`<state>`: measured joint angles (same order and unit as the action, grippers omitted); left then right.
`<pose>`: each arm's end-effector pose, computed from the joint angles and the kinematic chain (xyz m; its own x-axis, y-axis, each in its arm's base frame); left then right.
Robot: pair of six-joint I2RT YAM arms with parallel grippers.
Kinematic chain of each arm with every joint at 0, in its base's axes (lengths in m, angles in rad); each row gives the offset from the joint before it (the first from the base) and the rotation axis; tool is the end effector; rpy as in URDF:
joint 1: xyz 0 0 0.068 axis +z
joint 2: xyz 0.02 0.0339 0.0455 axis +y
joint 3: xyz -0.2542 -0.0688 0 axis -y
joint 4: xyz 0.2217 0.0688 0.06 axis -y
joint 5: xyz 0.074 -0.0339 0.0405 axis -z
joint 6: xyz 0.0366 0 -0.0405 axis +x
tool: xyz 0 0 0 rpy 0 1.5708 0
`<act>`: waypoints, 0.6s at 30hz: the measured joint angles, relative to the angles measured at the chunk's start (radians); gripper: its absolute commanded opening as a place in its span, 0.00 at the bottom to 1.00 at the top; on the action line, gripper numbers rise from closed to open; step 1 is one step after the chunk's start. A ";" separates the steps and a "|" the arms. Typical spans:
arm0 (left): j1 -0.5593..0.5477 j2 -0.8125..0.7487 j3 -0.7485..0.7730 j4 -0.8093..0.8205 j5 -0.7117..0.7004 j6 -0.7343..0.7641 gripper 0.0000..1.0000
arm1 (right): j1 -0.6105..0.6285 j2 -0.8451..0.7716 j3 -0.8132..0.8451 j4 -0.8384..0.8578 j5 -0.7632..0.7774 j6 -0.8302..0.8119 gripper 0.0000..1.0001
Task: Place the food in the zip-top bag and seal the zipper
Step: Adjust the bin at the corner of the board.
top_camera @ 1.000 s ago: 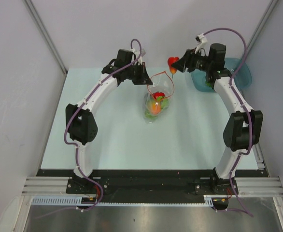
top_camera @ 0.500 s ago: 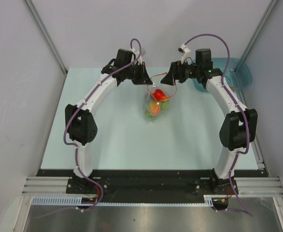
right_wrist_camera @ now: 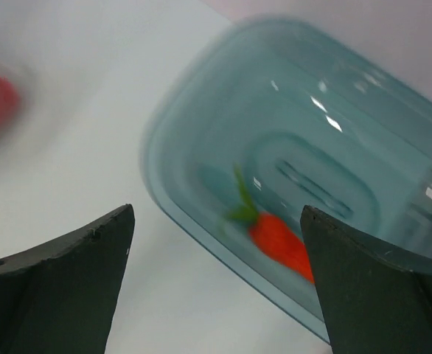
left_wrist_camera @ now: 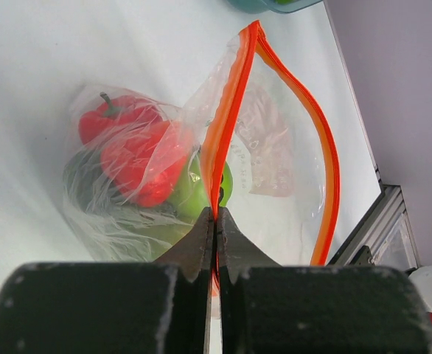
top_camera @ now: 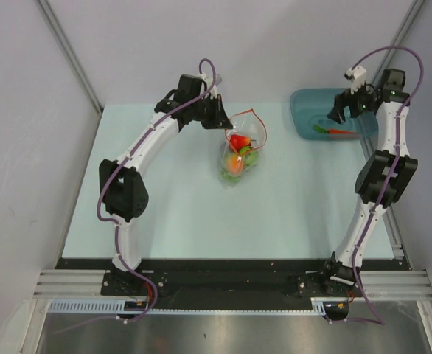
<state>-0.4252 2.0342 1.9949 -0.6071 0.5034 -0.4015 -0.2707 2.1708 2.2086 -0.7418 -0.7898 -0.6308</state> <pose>0.3955 -0.1985 0.3283 -0.7834 -0.0211 -0.6212 0.4411 0.6854 -0.5794 0.4491 -0.0977 0.3271 -0.3070 -0.3457 -0.8867 -0.6371 0.7668 -0.0783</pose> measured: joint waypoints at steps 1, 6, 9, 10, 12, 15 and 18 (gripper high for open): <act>0.000 0.000 0.000 0.000 0.000 0.000 0.04 | -0.023 0.034 0.018 -0.043 0.026 -0.095 0.96; 0.000 0.000 0.000 0.000 0.000 0.000 0.04 | -0.076 0.144 0.024 -0.163 0.137 -0.393 0.88; 0.000 0.000 0.000 0.000 0.000 0.000 0.04 | -0.082 0.169 0.025 -0.167 0.167 -0.472 0.87; 0.000 0.000 0.000 0.000 0.000 0.000 0.04 | -0.082 0.177 0.027 -0.166 0.177 -0.497 0.86; 0.000 0.000 0.000 0.000 0.000 0.000 0.04 | -0.077 0.191 0.037 -0.157 0.189 -0.524 0.86; 0.000 0.000 0.000 0.000 0.000 0.000 0.04 | -0.068 0.220 0.067 -0.131 0.206 -0.549 0.82; 0.000 0.000 0.000 0.000 -0.002 0.000 0.04 | -0.060 0.242 0.095 -0.121 0.205 -0.547 0.81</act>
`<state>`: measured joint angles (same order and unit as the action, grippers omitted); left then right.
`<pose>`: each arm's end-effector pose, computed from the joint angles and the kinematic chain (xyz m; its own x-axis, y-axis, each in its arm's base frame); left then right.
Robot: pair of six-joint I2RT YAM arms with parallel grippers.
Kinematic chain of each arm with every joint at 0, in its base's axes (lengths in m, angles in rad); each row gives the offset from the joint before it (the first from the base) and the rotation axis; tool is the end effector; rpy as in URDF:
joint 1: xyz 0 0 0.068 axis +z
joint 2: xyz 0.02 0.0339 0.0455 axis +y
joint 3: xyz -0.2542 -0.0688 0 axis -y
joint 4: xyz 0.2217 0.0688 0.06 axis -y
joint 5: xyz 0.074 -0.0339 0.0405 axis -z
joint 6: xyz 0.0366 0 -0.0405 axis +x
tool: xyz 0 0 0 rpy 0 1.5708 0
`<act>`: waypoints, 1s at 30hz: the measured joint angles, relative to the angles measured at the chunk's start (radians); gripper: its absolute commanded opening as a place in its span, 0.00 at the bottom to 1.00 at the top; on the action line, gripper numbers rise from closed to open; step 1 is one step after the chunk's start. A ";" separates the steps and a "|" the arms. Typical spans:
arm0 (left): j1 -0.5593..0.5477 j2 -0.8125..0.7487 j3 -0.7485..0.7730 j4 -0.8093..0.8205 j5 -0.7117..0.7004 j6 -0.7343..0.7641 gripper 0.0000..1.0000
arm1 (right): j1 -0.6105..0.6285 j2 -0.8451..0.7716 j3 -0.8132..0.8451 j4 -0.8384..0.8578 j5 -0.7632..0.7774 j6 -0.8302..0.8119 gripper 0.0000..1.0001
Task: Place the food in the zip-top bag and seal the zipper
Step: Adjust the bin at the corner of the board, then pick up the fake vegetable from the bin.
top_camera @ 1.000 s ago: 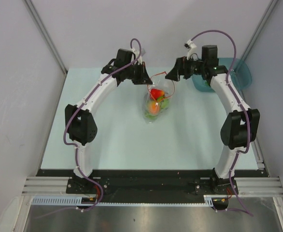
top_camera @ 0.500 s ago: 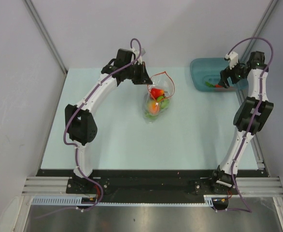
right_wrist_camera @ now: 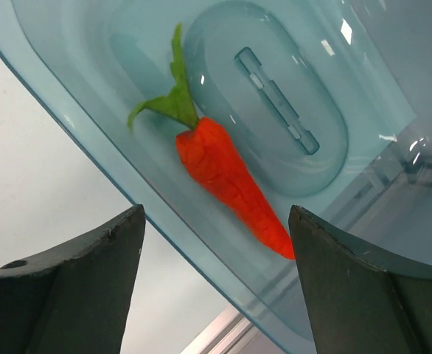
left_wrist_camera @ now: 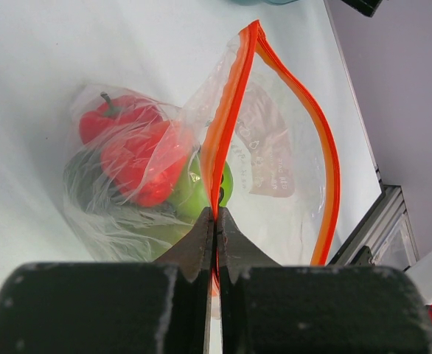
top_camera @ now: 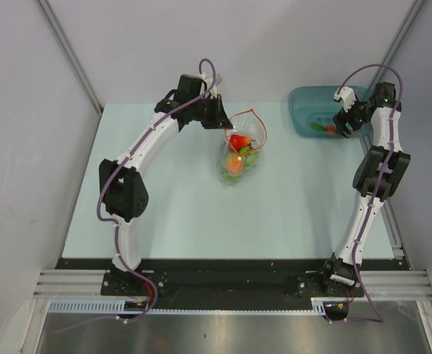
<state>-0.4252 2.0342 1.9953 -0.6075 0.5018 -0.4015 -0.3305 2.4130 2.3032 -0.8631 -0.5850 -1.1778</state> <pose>0.3955 -0.1984 0.3283 -0.7831 -0.0215 -0.6216 0.4404 0.6864 -0.5786 0.4752 -0.1417 0.2317 -0.2777 -0.7189 -0.6372 -0.7312 0.5884 -0.3452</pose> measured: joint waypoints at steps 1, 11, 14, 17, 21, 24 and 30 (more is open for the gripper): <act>0.000 0.000 0.000 0.000 0.000 0.000 0.04 | 0.000 0.003 0.007 0.000 -0.005 0.003 0.80; 0.000 0.000 0.000 0.000 -0.001 0.001 0.04 | 0.002 0.013 0.005 0.180 -0.048 0.063 0.77; 0.000 0.000 0.000 0.000 0.000 0.001 0.04 | 0.005 0.039 0.032 0.200 -0.041 0.030 0.76; 0.000 0.000 0.000 0.000 -0.001 0.001 0.04 | 0.013 0.075 0.037 0.198 -0.013 -0.063 0.74; 0.000 0.000 0.000 0.000 -0.001 0.001 0.04 | 0.030 0.127 0.038 0.170 0.013 -0.180 0.70; 0.000 0.000 0.000 0.000 -0.001 0.001 0.04 | 0.037 0.127 0.048 0.153 0.024 -0.252 0.67; 0.000 0.000 0.000 0.000 0.000 0.001 0.04 | 0.052 0.127 0.048 0.104 0.057 -0.384 0.63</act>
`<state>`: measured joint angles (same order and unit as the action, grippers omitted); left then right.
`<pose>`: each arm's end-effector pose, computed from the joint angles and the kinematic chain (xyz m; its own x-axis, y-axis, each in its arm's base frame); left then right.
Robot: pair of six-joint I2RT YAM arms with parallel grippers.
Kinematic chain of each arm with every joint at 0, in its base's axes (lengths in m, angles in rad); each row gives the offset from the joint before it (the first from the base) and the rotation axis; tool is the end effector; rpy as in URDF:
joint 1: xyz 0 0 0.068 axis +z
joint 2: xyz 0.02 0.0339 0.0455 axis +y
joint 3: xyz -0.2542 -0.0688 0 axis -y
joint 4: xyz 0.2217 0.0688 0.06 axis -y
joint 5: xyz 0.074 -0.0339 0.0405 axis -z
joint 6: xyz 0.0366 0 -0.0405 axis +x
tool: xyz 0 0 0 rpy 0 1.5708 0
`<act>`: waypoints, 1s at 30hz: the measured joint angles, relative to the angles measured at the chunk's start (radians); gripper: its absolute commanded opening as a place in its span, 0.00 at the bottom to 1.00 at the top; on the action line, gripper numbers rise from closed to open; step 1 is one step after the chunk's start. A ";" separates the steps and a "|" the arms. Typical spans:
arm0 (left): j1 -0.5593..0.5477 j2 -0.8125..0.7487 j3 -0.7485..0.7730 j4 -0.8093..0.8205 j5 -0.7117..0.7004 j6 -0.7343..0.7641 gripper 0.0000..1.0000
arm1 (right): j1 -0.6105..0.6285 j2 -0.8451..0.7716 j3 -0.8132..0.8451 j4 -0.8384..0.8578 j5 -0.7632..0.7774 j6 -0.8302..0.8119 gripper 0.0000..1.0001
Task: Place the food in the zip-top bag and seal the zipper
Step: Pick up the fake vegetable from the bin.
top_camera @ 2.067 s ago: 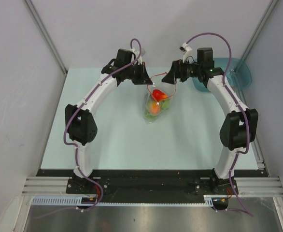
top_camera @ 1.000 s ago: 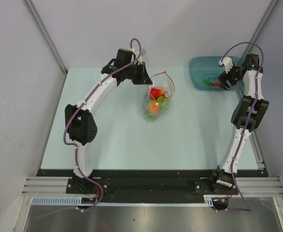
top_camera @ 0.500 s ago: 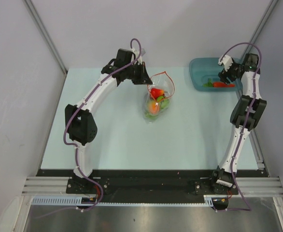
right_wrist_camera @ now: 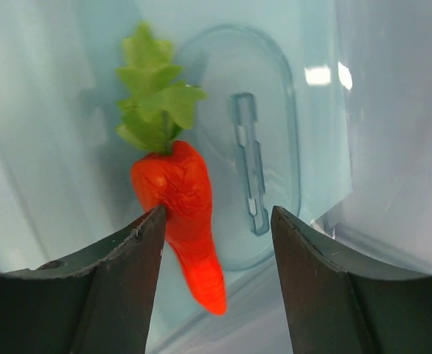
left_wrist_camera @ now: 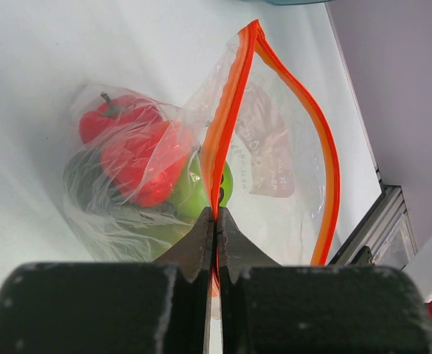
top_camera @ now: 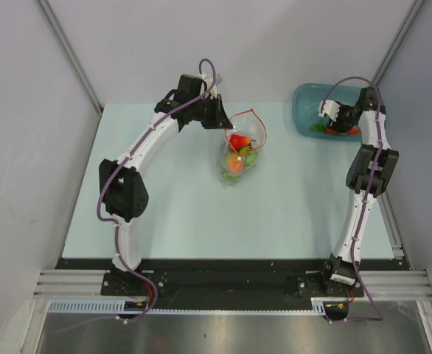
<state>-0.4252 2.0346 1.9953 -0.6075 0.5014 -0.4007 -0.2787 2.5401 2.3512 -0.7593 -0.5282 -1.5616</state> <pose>0.3956 -0.1985 0.3282 -0.7829 -0.0210 -0.6218 0.4407 0.6868 -0.5780 0.5052 -0.1254 0.1889 0.0378 -0.9091 -0.4148 -0.7814 0.2319 -0.5794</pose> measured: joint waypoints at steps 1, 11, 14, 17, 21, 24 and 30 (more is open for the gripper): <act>0.000 0.000 0.000 0.000 0.000 0.000 0.04 | 0.002 0.000 0.000 -0.008 0.007 -0.022 0.62; 0.000 0.000 0.000 0.000 0.000 0.000 0.04 | 0.031 0.035 0.026 -0.176 0.137 -0.204 0.51; 0.000 0.000 0.000 0.000 0.000 -0.001 0.04 | 0.036 0.037 0.028 -0.199 0.150 -0.220 0.35; 0.000 0.000 0.000 0.000 0.000 0.000 0.04 | 0.040 0.037 0.028 -0.202 0.158 -0.222 0.11; 0.000 0.000 0.000 0.000 0.000 0.000 0.04 | 0.041 0.037 0.024 -0.174 0.154 -0.209 0.00; 0.000 0.000 0.000 0.000 0.000 0.000 0.04 | 0.039 0.035 0.006 -0.105 0.139 -0.175 0.00; 0.000 0.000 0.000 0.000 0.000 -0.001 0.04 | 0.031 0.031 -0.030 0.116 0.103 -0.070 0.00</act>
<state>-0.4252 2.0346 1.9953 -0.6071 0.5014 -0.4019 -0.2478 2.5706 2.3215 -0.6430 -0.4248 -1.6318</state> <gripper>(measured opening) 0.044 0.483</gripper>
